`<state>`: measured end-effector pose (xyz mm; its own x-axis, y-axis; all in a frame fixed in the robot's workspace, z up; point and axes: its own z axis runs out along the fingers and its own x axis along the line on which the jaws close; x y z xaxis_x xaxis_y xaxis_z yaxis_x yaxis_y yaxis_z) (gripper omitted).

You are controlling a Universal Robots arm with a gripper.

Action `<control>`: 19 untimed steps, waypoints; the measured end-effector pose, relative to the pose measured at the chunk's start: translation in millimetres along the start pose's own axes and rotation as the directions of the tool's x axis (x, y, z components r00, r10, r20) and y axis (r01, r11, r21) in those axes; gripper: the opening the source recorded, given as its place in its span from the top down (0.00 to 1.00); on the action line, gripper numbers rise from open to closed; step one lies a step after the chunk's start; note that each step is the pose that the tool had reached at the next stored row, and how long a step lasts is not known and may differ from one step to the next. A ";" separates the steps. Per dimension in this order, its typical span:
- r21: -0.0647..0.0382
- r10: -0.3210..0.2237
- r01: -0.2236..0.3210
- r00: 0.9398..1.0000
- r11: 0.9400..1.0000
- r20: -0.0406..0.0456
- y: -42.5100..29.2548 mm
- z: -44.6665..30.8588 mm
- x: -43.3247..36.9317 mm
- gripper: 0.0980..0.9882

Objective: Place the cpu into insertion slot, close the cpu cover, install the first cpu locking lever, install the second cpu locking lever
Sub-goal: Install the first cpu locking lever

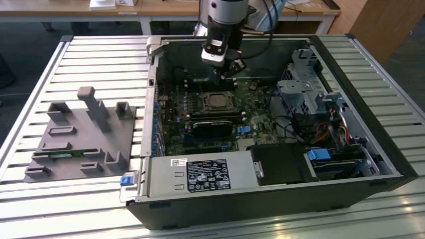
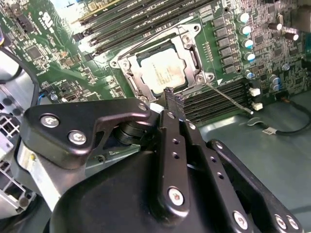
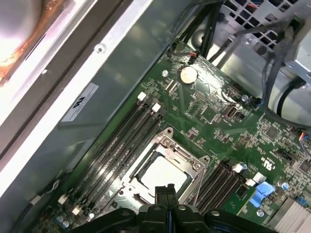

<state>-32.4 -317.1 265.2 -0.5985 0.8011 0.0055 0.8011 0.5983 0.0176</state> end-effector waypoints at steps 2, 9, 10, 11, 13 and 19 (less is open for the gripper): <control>0.000 -0.017 0.017 1.000 1.000 0.000 0.0 0.0 0.0 0.99; 0.000 -0.071 0.071 0.997 0.997 -0.001 -0.1 0.0 -0.1 0.99; 0.000 -0.081 0.081 0.997 0.997 -0.001 -0.1 0.0 -0.1 0.99; 0.000 -0.093 0.093 0.996 0.996 -0.002 -0.1 0.0 -0.1 0.99; 0.001 -0.128 0.128 0.992 0.992 -0.002 -0.1 0.0 -0.1 0.99; 0.001 -0.296 0.296 0.955 0.955 -0.005 -0.1 0.0 -0.1 0.99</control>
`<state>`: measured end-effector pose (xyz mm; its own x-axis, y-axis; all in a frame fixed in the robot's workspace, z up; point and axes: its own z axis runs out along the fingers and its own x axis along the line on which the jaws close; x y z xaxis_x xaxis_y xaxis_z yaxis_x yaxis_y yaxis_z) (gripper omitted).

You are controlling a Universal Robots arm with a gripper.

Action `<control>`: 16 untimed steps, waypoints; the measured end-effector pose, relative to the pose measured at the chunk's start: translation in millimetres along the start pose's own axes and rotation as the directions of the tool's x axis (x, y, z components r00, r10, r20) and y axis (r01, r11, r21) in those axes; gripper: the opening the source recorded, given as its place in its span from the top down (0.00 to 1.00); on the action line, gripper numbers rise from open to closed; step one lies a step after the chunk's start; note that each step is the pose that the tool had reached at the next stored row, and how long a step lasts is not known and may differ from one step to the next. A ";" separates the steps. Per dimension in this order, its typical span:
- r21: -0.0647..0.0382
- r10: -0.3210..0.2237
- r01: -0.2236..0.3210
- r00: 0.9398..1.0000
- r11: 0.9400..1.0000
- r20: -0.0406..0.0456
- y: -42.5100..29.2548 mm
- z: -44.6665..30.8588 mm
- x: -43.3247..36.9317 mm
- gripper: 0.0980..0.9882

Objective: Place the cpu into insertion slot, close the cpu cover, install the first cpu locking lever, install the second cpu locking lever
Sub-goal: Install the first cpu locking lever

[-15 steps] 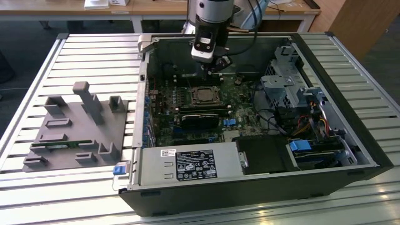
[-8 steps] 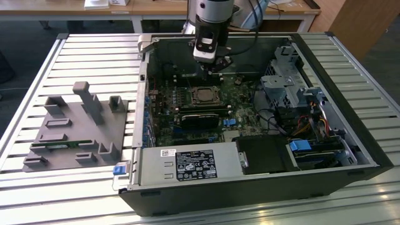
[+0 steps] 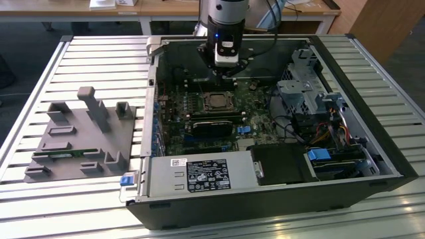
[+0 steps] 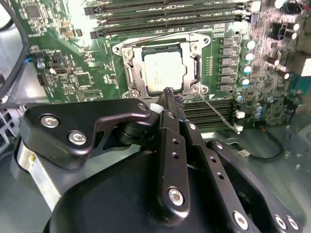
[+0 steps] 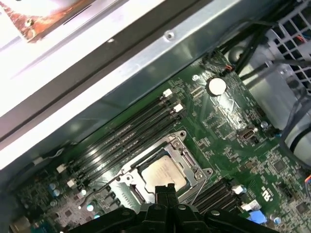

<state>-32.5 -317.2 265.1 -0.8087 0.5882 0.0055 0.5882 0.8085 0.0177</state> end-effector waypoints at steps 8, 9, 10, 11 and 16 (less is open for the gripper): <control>0.000 -0.083 0.083 0.997 0.997 -0.001 -0.6 0.0 -0.2 0.99; 0.000 -0.093 0.093 0.996 0.996 -0.002 -0.7 0.0 -0.2 0.99; 0.001 -0.104 0.104 0.995 0.995 -0.002 -0.7 0.0 -0.2 0.99; 0.001 -0.114 0.114 0.993 0.993 -0.002 -0.8 0.0 -0.3 0.99; 0.001 -0.166 0.166 0.986 0.986 -0.003 -1.0 0.0 -0.3 0.99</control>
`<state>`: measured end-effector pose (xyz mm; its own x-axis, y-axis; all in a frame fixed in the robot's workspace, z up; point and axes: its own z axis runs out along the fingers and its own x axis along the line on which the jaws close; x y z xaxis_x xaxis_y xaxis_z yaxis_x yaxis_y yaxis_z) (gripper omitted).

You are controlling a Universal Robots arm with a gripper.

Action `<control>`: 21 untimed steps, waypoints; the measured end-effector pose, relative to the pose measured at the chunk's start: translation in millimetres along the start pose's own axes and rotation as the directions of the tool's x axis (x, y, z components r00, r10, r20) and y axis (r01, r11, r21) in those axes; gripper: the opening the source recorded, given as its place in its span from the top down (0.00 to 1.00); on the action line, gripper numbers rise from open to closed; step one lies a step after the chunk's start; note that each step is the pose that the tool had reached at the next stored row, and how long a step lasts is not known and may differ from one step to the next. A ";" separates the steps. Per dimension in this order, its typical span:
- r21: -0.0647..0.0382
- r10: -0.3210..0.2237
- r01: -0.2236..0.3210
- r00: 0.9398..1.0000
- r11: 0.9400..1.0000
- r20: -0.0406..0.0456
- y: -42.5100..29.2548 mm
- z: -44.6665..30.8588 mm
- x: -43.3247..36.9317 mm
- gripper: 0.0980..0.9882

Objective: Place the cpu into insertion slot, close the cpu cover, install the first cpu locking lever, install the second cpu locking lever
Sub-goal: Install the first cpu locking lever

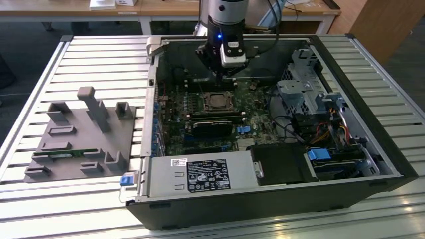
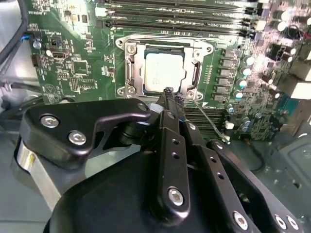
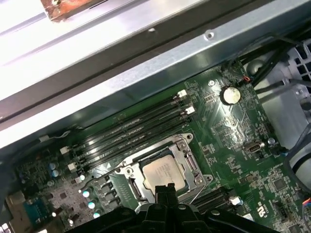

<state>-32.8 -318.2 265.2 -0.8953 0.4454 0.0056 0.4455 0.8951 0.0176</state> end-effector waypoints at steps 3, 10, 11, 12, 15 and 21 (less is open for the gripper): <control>0.000 -0.048 0.048 0.999 0.999 -0.001 0.0 0.0 0.0 0.99; 0.001 -0.153 0.153 0.988 0.988 -0.003 0.0 0.0 0.0 0.99; 0.001 -0.170 0.170 0.986 0.986 -0.003 0.0 0.0 0.0 0.99; 0.001 -0.187 0.187 0.982 0.982 -0.003 0.0 0.0 0.0 0.99; 0.001 -0.238 0.238 0.971 0.971 -0.004 0.0 0.0 0.0 0.99; -0.005 -0.291 0.291 0.957 0.957 0.002 -0.4 0.1 0.7 0.99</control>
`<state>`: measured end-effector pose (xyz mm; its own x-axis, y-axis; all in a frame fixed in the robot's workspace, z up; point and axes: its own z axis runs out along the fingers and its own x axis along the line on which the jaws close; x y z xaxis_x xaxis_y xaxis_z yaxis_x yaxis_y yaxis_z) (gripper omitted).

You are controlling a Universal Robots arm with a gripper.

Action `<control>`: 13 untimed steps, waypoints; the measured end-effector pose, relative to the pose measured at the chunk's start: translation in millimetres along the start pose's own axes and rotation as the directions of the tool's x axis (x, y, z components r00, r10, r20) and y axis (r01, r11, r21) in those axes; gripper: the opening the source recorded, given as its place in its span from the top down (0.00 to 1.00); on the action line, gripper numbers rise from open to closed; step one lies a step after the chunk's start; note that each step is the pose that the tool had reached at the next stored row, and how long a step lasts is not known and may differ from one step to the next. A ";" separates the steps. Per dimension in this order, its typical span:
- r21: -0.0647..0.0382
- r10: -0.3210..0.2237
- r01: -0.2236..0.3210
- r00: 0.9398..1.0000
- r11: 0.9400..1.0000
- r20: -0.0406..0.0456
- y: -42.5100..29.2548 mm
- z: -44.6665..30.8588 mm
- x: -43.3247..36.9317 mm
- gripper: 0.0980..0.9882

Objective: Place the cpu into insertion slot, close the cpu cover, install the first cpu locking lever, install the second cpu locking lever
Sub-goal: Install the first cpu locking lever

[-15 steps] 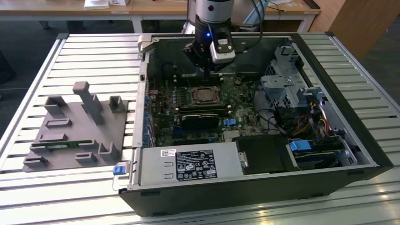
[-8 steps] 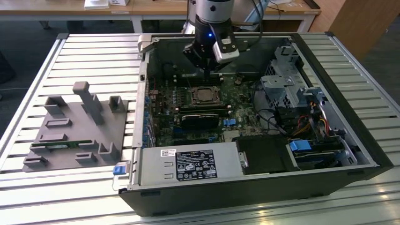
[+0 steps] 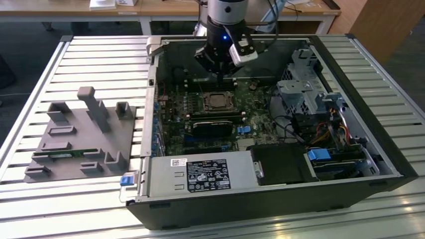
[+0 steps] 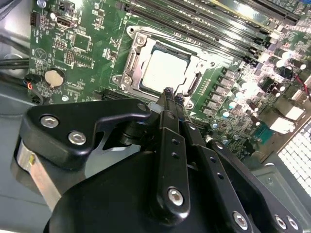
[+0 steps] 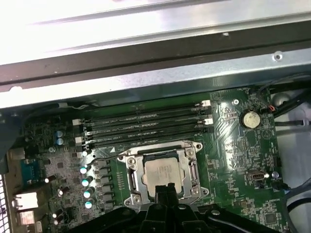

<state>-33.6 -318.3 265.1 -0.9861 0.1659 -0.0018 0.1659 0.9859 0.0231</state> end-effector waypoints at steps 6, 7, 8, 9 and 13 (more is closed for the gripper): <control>-0.011 -0.038 0.038 0.999 0.999 -0.001 -0.8 0.9 5.4 0.99; -0.011 -0.056 0.056 0.998 0.998 -0.002 -0.9 1.0 5.4 0.99; -0.011 -0.074 0.073 0.997 0.997 -0.002 -0.9 1.2 5.4 0.99; -0.011 -0.090 0.090 0.996 0.996 -0.002 -0.9 1.7 5.6 0.99; -0.016 -0.095 0.096 0.995 0.995 0.001 -2.6 2.6 14.8 0.99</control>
<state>-48.7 -318.3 262.4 -0.9975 0.0711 -0.0054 0.0708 0.9967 0.0385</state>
